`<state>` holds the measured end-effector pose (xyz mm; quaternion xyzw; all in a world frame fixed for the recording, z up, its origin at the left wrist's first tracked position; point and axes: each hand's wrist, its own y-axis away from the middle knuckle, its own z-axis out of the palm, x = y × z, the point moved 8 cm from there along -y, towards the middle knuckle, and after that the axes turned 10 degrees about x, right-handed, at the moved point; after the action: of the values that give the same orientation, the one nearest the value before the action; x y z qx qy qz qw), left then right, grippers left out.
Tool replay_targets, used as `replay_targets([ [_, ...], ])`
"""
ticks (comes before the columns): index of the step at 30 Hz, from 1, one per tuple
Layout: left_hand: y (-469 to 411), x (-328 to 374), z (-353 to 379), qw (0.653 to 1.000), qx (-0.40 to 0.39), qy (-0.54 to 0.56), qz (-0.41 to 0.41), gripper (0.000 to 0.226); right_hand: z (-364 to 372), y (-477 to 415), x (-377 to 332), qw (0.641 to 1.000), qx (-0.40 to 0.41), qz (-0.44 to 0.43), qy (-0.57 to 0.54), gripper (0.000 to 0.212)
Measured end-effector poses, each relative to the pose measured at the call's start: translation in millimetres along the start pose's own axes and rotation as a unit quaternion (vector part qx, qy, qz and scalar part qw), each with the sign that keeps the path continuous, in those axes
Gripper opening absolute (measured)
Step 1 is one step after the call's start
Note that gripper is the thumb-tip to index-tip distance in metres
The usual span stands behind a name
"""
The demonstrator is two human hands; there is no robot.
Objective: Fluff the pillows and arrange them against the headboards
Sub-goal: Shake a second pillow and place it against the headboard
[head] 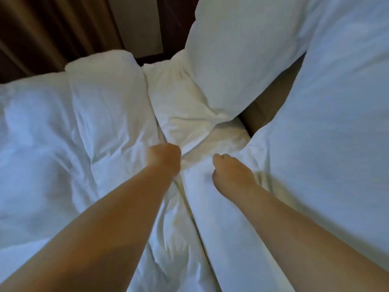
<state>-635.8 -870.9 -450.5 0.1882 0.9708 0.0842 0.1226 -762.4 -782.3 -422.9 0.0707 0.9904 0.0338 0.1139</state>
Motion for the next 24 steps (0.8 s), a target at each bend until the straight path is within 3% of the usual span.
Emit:
replay_targets([
  [5,-32.8,5.9,83.7,0.999,-0.03,0.024,-0.029,0.028,76.4,-42.6,-17.2,0.997,-0.064,-0.04,-0.032,0.004],
  [9,-60.2,4.6,126.4,0.996,-0.001,0.06,-0.061,0.028,117.4,-83.7,-25.1,0.996,-0.047,-0.067,-0.023,0.029],
  [14,-81.7,5.5,146.2,0.996,0.021,0.058,-0.06,0.028,150.7,-118.3,-25.5,0.993,-0.081,-0.05,-0.066,0.049],
  [19,-85.8,-4.1,142.2,1.0,0.003,0.022,-0.014,0.014,165.1,-134.6,-23.7,0.996,-0.052,-0.019,-0.068,0.018],
  [20,-84.4,-8.9,137.8,1.0,0.009,-0.007,0.014,0.006,163.2,-136.6,-29.3,0.995,-0.041,-0.016,-0.094,0.013],
  [22,-79.6,-26.4,130.8,0.997,0.008,-0.067,0.033,0.014,156.1,-139.3,-45.5,0.983,-0.024,-0.018,-0.179,0.013],
  [24,-75.6,-39.7,126.8,0.997,0.0,-0.065,0.031,0.009,150.8,-137.8,-57.5,0.972,-0.033,-0.017,-0.233,0.01],
])
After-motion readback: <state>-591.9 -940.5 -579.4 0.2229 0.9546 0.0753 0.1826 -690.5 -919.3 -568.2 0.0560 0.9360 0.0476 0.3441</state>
